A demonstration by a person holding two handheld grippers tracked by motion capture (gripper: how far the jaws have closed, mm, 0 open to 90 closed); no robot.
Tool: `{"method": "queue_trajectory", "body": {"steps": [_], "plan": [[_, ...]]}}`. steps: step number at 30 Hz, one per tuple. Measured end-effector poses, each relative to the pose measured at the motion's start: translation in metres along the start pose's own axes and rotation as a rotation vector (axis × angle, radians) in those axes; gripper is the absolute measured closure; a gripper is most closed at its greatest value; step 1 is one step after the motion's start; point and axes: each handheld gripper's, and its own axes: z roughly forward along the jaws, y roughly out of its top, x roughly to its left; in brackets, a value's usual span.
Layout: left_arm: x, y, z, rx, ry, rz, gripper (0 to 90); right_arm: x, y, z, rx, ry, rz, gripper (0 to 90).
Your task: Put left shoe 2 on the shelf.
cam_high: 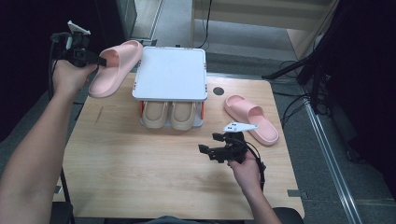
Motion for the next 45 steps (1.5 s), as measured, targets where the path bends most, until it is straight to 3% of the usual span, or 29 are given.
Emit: {"method": "queue_trajectory", "body": {"steps": [3,5,13,22,27,31,35,45], "plan": [[-0.009,0.007,0.002,0.016,-0.006,0.022,81.4,0.000,0.001,0.000,-0.001,0.001,-0.004,21.3],[-0.022,0.015,0.006,0.042,0.002,0.057,81.0,0.000,0.001,-0.001,-0.003,0.005,-0.007,21.3],[-0.055,0.030,0.021,0.027,0.005,0.081,80.5,0.000,0.001,-0.001,-0.006,0.011,-0.004,21.3],[-0.093,0.040,0.043,0.037,0.014,0.141,78.7,0.001,0.001,-0.001,-0.002,0.013,-0.010,21.3],[-0.103,0.038,0.056,0.064,0.021,0.157,77.2,0.000,0.000,-0.001,-0.001,0.013,-0.009,21.3],[-0.107,0.037,0.056,0.058,0.040,0.176,75.2,-0.001,0.000,-0.001,0.001,0.011,-0.006,21.3],[-0.110,0.036,0.053,0.074,0.013,0.150,68.0,-0.001,0.000,0.000,0.002,0.011,-0.006,21.3],[-0.115,0.029,0.048,0.087,-0.034,0.170,60.8,-0.001,0.000,0.002,0.010,0.002,-0.009,21.3]]}}
